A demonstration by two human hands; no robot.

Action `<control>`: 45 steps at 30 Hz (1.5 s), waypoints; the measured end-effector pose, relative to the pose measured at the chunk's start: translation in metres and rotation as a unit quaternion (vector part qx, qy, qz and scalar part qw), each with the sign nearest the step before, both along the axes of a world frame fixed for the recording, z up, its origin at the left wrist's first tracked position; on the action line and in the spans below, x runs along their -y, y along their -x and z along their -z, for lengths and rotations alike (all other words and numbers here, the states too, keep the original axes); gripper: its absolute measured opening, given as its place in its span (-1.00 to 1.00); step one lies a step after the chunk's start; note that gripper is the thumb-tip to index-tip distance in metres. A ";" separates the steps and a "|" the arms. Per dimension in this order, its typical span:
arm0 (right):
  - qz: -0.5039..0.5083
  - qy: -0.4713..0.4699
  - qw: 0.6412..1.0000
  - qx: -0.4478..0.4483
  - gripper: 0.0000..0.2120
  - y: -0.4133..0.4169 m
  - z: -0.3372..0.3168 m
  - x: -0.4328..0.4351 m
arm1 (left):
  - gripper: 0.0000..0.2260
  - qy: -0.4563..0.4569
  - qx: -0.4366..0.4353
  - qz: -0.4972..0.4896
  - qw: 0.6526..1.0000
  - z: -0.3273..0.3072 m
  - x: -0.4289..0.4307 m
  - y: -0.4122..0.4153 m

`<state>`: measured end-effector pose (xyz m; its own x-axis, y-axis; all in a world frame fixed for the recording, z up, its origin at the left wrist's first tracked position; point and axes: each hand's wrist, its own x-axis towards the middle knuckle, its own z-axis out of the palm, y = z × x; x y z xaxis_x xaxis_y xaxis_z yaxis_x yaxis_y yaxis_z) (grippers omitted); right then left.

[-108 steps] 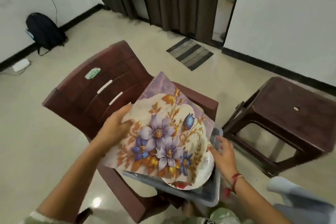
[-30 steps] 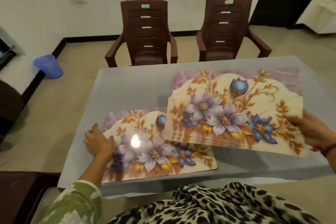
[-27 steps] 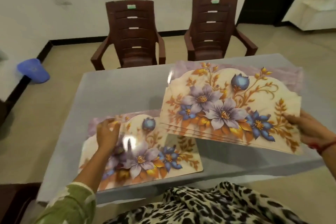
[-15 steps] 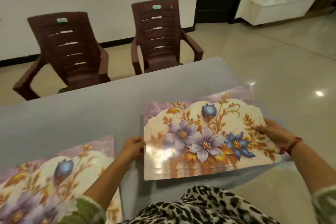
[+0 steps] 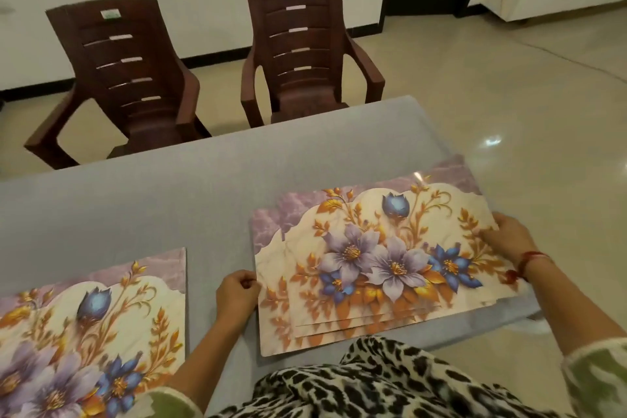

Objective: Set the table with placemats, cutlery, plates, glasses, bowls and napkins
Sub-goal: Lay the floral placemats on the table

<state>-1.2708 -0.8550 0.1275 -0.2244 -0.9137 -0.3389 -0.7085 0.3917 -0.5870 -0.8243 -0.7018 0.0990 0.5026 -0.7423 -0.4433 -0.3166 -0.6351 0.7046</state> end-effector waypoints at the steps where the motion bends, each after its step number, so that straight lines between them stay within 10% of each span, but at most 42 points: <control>1: -0.010 0.018 1.000 -0.008 -0.63 0.003 -0.011 0.000 | -0.88 -0.001 0.000 0.004 1.000 0.001 -0.001 0.000; 8: 0.039 0.099 0.960 0.261 -0.67 0.018 -0.081 -0.013 | -0.62 0.030 0.078 0.021 0.996 -0.005 0.005 -0.004; 12: 0.070 0.065 0.925 0.367 -0.08 0.034 -0.078 -0.021 | -0.74 0.100 -0.171 -0.036 0.979 -0.056 0.050 0.020; 16: 0.097 0.039 0.918 0.382 -0.10 0.055 -0.053 -0.017 | -0.43 0.103 -0.402 0.024 0.910 -0.120 0.092 0.068; 20: 0.126 0.063 0.924 0.357 -0.69 0.098 -0.037 0.000 | -0.60 0.053 -0.291 0.078 0.952 -0.113 0.144 0.120; 32: 0.140 0.047 0.958 0.246 -0.79 0.305 0.008 0.070 | -0.73 -0.014 -0.241 0.084 0.967 -0.075 0.261 0.340; 45: -0.014 -0.005 0.957 0.291 -0.82 0.329 0.033 0.223 | -0.62 -0.018 -0.273 -0.097 0.957 -0.052 0.300 0.358</control>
<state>-1.6002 -1.0778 0.0949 0.0290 -0.9127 -0.4076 -0.2722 0.3851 -0.8818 -1.1825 -1.0023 0.1514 0.3151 -0.6377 -0.7029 0.2185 -0.6720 0.7076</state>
